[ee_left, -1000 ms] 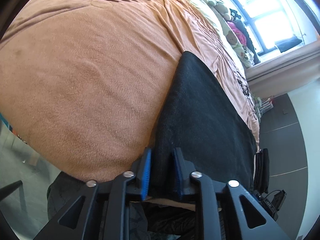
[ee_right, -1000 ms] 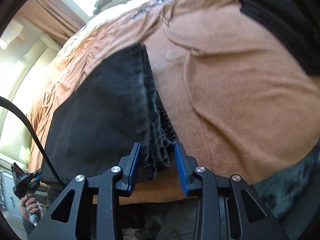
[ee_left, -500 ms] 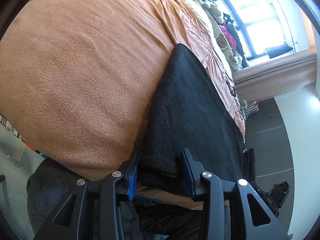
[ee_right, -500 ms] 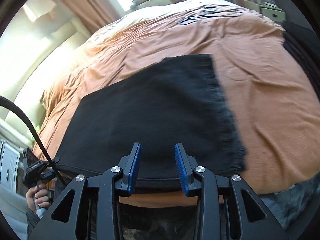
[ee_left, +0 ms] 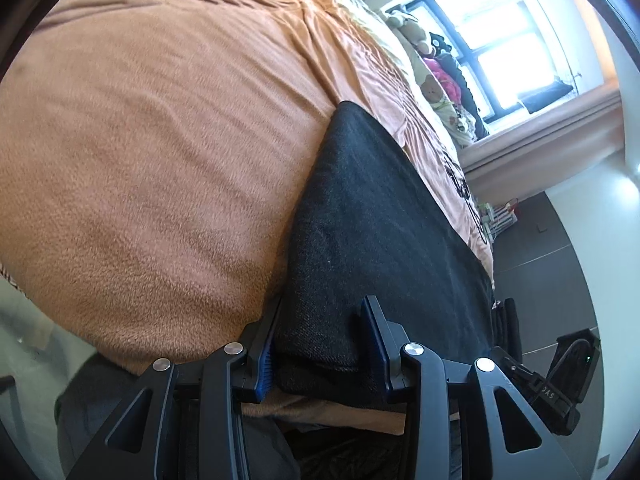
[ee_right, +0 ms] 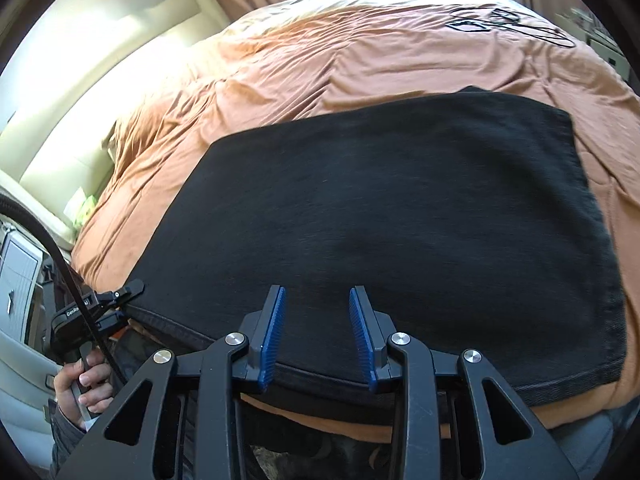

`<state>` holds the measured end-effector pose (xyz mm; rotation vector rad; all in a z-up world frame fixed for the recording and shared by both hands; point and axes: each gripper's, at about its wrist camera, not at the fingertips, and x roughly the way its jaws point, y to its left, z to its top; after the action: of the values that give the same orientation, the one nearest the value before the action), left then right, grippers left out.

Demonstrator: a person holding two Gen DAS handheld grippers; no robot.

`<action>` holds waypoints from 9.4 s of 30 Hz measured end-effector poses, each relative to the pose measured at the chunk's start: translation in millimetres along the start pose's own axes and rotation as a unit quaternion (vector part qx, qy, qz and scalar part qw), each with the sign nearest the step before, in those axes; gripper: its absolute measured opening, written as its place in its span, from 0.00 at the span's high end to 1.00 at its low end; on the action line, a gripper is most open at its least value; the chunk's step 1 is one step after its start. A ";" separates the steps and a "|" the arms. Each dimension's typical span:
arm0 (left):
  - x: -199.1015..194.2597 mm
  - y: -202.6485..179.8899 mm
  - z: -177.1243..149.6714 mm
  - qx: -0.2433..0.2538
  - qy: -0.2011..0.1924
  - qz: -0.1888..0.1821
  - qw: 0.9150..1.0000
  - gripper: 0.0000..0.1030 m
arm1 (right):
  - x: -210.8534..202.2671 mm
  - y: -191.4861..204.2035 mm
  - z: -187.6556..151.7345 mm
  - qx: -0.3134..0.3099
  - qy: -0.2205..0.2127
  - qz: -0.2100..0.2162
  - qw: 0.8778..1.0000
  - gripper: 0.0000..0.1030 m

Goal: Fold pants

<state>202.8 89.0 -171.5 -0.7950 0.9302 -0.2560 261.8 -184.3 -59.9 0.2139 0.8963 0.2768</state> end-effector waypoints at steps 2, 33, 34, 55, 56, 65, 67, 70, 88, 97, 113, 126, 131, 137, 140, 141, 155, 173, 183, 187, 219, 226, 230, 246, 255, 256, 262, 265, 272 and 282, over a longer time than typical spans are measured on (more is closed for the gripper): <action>-1.8 -2.5 1.5 0.003 -0.007 -0.003 1.000 0.64 | 8.9 6.2 1.7 -0.002 0.006 -0.004 1.000 0.75; -9.3 4.7 -3.9 -0.039 -0.021 -0.010 0.999 0.81 | 65.9 34.7 16.7 -0.042 0.061 -0.025 0.997 0.93; -9.3 5.0 -3.9 -0.041 -0.021 -0.010 0.999 0.81 | 66.5 35.0 18.3 -0.042 0.059 -0.025 0.997 0.93; -9.9 -5.2 -11.6 -0.037 -0.052 0.011 0.998 0.81 | 108.8 -1.4 89.9 -0.009 0.041 -0.010 0.999 0.97; -9.2 -4.6 -10.7 -0.038 -0.051 0.013 0.998 0.81 | 110.0 -4.8 91.7 -0.004 0.041 -0.008 0.999 0.97; -5.6 -3.2 -7.9 -0.046 -0.048 0.018 0.998 0.81 | 122.8 -13.0 111.6 0.003 0.038 -0.009 0.999 0.97; -5.3 -3.9 -8.2 -0.045 -0.047 0.022 0.998 0.81 | 127.8 -12.3 118.5 -0.004 0.034 -0.015 0.999 0.98; -2.3 -4.7 -7.3 -0.046 -0.043 0.030 0.998 0.81 | 132.4 -12.1 121.8 -0.006 0.026 -0.035 0.999 1.00; -0.8 -4.9 -8.2 -0.036 -0.048 0.026 0.998 0.82 | 78.1 5.9 52.4 -0.001 0.055 0.000 0.998 1.00; 2.9 -2.7 -7.0 -0.037 -0.040 0.023 0.998 0.80 | 55.3 18.1 16.2 -0.015 0.058 0.002 0.998 1.00; 4.6 -20.8 -0.3 -0.017 -0.046 0.021 0.999 0.86 | 28.4 18.8 -5.4 -0.036 0.073 0.026 0.996 1.00; -17.0 -109.6 14.1 0.071 -0.062 -0.052 0.994 0.87 | -35.1 -29.8 10.7 0.024 -0.010 0.027 0.999 1.00; -15.6 -148.1 18.5 0.106 -0.059 -0.071 0.990 0.87 | -63.1 -50.4 5.1 0.047 -0.039 0.026 0.998 1.00; -16.9 -188.7 19.5 0.137 -0.055 -0.096 0.984 0.87 | -85.1 -65.6 -6.6 0.071 -0.063 0.025 0.995 1.00; -15.0 -207.9 19.0 0.153 -0.051 -0.105 0.981 0.87 | -97.6 -73.7 -12.3 0.081 -0.072 0.026 0.994 1.00; -13.2 -217.0 18.7 0.160 -0.049 -0.109 0.980 0.87 | -101.2 -77.3 -14.2 0.085 -0.075 0.027 0.993 1.00; 35.4 -308.3 -10.0 0.233 0.004 -0.138 0.963 0.87 | -142.0 -135.7 -36.8 0.136 -0.112 0.027 0.984 1.00; 134.4 -363.5 -77.1 0.266 0.123 -0.146 0.945 0.87 | -159.0 -211.3 -63.2 0.204 -0.112 0.057 0.971 0.97; 152.3 -376.8 -113.2 0.280 0.167 -0.162 0.931 0.87 | -168.5 -227.9 -69.1 0.221 -0.123 0.067 0.965 0.97; 166.9 -378.4 -128.5 0.295 0.188 -0.144 0.925 0.83 | -170.5 -234.2 -72.2 0.228 -0.129 0.076 0.962 0.97; 167.1 -228.2 -22.1 0.164 0.123 -0.003 0.979 0.47 | -81.1 -229.4 23.7 0.156 -0.054 0.110 0.980 0.60; 180.5 -205.8 -24.0 0.148 0.140 0.017 0.979 0.47 | -62.8 -229.7 41.2 0.152 -0.046 0.102 0.982 0.79; 185.8 -201.9 -28.5 0.147 0.151 0.027 0.977 0.47 | -64.2 -222.5 42.9 0.137 -0.053 0.095 0.985 0.96; 186.7 -212.1 -35.3 0.165 0.156 0.046 0.973 0.47 | -87.7 -236.1 -11.5 0.173 -0.069 0.070 0.980 0.98; 178.2 -202.8 -31.2 0.151 0.153 0.047 0.975 0.47 | -95.7 -238.7 -11.1 0.170 -0.051 0.089 0.980 0.71; 178.7 -201.3 -31.3 0.148 0.156 0.044 0.976 0.47 | -97.3 -240.0 -10.4 0.167 -0.049 0.090 0.981 0.66; 182.6 -198.7 -37.2 0.135 0.172 0.031 0.975 0.46 | -92.9 -242.8 -14.5 0.153 -0.035 0.083 0.984 0.65; 183.8 -197.0 -40.9 0.130 0.179 0.026 0.975 0.44 | -82.1 -248.7 -21.8 0.174 -0.021 0.074 0.982 0.66; 183.3 -195.1 -51.3 0.124 0.201 0.015 0.972 0.42 | -71.9 -251.6 -25.1 0.181 -0.016 0.058 0.982 0.67; 182.5 -192.7 -66.3 0.102 0.228 -0.016 0.968 0.43 | -73.9 -253.9 -23.8 0.173 -0.008 0.125 0.977 0.33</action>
<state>283.1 -172.5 -170.5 -0.5680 1.2991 -0.5692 236.6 -446.2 -95.4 0.6539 0.8985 0.3511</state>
